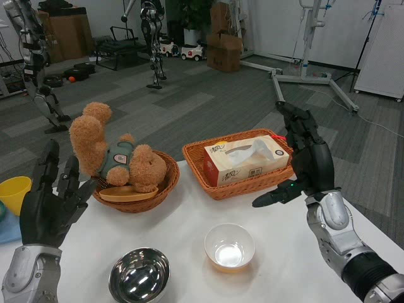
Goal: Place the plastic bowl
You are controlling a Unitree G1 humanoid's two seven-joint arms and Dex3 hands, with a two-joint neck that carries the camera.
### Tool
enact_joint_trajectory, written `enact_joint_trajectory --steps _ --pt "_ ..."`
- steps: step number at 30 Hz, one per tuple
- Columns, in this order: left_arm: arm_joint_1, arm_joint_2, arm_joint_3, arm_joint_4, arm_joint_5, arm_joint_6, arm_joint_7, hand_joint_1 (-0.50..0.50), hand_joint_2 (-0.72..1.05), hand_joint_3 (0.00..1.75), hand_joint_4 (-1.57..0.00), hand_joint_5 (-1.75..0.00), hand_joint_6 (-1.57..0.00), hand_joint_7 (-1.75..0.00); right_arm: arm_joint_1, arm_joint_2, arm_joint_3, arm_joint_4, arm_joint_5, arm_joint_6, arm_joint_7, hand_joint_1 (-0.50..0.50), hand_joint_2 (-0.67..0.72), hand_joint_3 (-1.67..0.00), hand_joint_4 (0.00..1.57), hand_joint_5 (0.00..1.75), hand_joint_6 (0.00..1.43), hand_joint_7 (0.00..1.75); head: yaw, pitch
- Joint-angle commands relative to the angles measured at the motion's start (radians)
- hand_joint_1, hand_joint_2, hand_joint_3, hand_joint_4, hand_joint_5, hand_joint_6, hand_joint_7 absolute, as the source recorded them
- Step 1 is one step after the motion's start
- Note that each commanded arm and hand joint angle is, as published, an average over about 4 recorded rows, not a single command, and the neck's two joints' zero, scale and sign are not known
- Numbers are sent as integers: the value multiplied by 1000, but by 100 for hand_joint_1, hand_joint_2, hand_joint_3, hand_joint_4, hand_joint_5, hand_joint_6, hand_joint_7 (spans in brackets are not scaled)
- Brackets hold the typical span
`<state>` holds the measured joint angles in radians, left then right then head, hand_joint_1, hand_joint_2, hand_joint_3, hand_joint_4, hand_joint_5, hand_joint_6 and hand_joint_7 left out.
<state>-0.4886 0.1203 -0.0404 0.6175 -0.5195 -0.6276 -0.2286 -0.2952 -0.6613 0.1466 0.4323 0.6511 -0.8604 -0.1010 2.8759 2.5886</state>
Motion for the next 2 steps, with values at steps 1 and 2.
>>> enact_joint_trajectory --steps 1,2 --pt "16 2 10 -12 1 -3 -1 -50 78 0 0 0 0 0 -15 9 4 -14 -6 3 -6 -33 15 -16 0 0 0 56 3 10" --pt "16 1 10 -12 1 -3 -1 -50 78 0 0 0 0 0 -15 9 4 -14 -7 3 -6 -33 15 -16 0 0 0 56 4 14"
